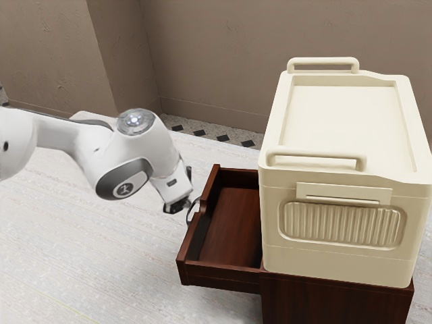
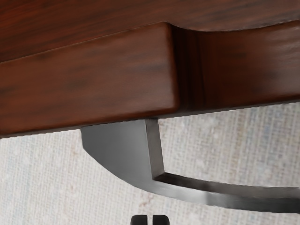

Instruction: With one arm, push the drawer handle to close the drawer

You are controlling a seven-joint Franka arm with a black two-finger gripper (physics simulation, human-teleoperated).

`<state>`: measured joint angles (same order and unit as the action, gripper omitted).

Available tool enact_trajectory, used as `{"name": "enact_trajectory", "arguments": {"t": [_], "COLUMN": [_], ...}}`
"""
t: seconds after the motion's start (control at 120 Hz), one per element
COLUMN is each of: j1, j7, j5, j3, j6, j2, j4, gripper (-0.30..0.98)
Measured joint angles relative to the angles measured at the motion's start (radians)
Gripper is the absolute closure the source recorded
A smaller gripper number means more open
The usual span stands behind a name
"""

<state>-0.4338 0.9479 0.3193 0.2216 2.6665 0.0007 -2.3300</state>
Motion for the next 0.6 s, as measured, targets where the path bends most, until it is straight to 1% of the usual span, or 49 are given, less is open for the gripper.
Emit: {"name": "enact_trajectory", "arguments": {"t": [0.158, 0.258, 0.375, 0.6], "j1": [-0.009, 0.003, 0.023, 0.012], "j7": [0.019, 0.028, 0.035, 0.04], "j5": [-0.024, -0.038, -0.043, -0.048], "j3": [-0.009, -0.015, -0.04, -0.074], "j6": [0.011, 0.014, 0.018, 0.02], "j2": [0.041, 0.054, 0.075, 0.108], "j4": [0.048, 0.059, 0.086, 0.122], "gripper": [0.79, 0.79, 0.79, 0.79]}}
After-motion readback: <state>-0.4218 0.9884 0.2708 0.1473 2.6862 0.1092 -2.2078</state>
